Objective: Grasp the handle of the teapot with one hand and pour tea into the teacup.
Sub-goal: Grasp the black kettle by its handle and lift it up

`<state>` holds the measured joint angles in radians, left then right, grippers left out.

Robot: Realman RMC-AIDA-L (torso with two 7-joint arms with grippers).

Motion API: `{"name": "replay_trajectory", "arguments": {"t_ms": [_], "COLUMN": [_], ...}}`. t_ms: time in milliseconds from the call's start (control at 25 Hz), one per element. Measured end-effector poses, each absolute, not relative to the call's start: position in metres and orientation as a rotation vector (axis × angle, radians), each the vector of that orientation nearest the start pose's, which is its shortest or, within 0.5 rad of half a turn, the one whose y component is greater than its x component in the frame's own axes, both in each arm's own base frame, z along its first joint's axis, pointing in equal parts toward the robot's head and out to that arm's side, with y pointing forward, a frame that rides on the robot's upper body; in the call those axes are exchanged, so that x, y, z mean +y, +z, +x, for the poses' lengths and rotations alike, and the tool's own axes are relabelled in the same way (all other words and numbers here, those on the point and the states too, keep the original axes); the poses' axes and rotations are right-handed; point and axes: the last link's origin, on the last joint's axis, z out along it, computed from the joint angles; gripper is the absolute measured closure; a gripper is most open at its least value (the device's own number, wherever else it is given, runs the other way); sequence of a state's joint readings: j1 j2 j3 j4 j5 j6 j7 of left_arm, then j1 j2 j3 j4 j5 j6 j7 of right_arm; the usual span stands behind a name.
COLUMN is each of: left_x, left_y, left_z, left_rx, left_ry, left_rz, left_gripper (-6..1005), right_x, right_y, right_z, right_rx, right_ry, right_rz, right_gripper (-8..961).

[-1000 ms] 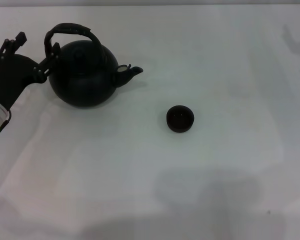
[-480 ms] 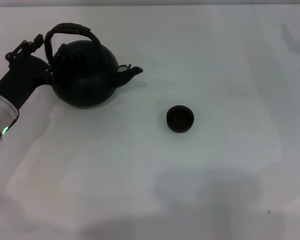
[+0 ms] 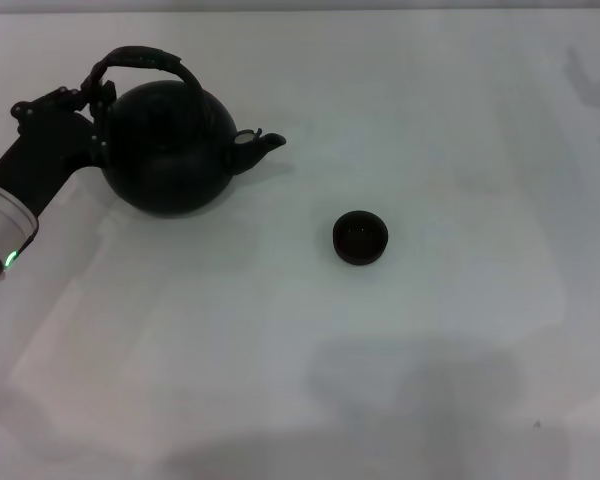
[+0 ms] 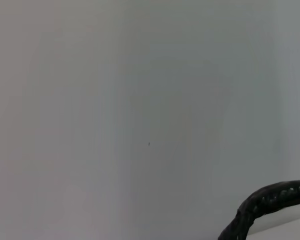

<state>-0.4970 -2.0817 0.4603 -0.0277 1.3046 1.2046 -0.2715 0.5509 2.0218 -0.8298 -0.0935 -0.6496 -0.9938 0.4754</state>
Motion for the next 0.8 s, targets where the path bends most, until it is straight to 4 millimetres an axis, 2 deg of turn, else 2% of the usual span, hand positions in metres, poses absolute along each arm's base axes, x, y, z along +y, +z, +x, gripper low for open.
{"name": "replay_trajectory", "arguments": {"t_ms": [40, 240, 400, 640, 680, 720, 800], "left_x": [0.321, 0.321, 0.323, 0.333, 0.333, 0.339, 0.342], "left_y": [-0.041, -0.040, -0.036, -0.029, -0.029, -0.031, -0.034], "left_z": [-0.322, -0.321, -0.315, -0.290, -0.290, -0.280, -0.273], "left_rx": [-0.464, -0.462, -0.441, -0.323, -0.323, -0.276, -0.229], "left_ry": [-0.654, -0.663, -0.714, -0.823, -0.823, -0.836, -0.835], "left_rz": [-1.921, -1.917, -1.896, -1.899, -1.899, -1.938, -1.974], "left_gripper": [783, 897, 897, 897, 897, 897, 897], "right_x": [0.377, 0.378, 0.379, 0.379, 0.379, 0.379, 0.379], "right_y": [0.034, 0.035, 0.035, 0.035, 0.035, 0.035, 0.035], "right_z": [0.347, 0.347, 0.347, 0.347, 0.347, 0.347, 0.347], "right_rx": [0.689, 0.688, 0.686, 0.686, 0.686, 0.687, 0.689], "right_ry": [0.681, 0.682, 0.683, 0.681, 0.681, 0.680, 0.678], "right_rz": [-1.584, -1.583, -1.584, -1.584, -1.584, -1.584, -1.584], "right_gripper": [109, 109, 109, 109, 109, 109, 109]}}
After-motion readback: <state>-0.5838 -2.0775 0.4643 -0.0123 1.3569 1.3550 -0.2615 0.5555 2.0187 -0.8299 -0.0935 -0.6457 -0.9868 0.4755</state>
